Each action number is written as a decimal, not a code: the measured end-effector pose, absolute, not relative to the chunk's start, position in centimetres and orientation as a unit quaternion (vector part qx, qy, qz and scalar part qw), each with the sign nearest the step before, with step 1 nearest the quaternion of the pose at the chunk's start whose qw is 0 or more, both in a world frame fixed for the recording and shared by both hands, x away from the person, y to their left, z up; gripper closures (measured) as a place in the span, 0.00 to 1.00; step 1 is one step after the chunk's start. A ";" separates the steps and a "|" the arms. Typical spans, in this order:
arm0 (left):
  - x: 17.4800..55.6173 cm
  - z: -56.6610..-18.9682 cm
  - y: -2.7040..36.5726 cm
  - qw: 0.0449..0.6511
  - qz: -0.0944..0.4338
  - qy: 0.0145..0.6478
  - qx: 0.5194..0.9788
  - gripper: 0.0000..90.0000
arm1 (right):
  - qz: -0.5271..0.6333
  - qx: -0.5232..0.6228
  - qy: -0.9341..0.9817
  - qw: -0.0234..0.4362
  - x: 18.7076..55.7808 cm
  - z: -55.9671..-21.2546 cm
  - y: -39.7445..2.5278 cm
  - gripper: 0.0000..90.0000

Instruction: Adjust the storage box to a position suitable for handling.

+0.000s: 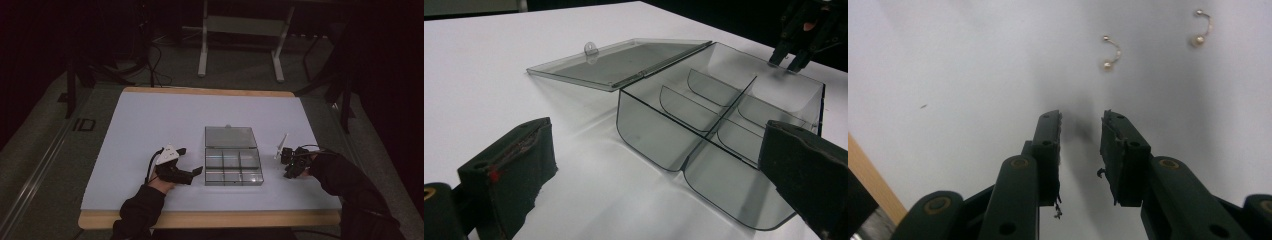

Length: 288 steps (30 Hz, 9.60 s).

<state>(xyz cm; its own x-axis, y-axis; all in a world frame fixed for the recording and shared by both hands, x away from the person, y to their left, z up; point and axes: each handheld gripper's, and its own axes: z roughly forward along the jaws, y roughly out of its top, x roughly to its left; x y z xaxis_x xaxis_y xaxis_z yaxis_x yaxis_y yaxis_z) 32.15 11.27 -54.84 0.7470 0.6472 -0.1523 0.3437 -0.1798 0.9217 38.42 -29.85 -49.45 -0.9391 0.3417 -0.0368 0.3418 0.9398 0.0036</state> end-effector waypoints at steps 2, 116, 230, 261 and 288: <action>32.1 -54.8 11.3 0.550 0.138 0.327 0.756 0.03 | -0.002 0.178 0.984 0.017 38.6 -49.5 -29.8 0.78; 31.9 -54.9 11.3 0.559 0.139 0.313 0.755 0.03 | 0.108 0.045 0.992 0.048 41.8 -49.2 -19.6 0.91; 31.9 -54.9 11.3 0.559 0.139 0.314 0.755 0.03 | 0.102 0.073 0.992 0.026 42.5 -46.2 -26.0 0.96; 31.9 -54.9 11.4 0.561 0.137 0.313 0.754 0.03 | 0.118 0.003 0.993 0.032 41.8 -49.3 -20.5 0.96; 31.9 -54.8 11.2 0.555 0.138 0.312 0.759 0.03 | 0.129 0.062 0.988 0.051 40.0 -46.3 -21.8 0.76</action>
<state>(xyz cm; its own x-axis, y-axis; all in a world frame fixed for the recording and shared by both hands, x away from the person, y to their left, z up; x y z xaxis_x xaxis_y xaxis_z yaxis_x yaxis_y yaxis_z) 31.93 11.23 -54.84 0.7672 0.6266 -0.1369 0.3205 -0.1896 0.9281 39.97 -21.76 -46.34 -0.9871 0.1358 -0.0849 0.1096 0.9593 0.2604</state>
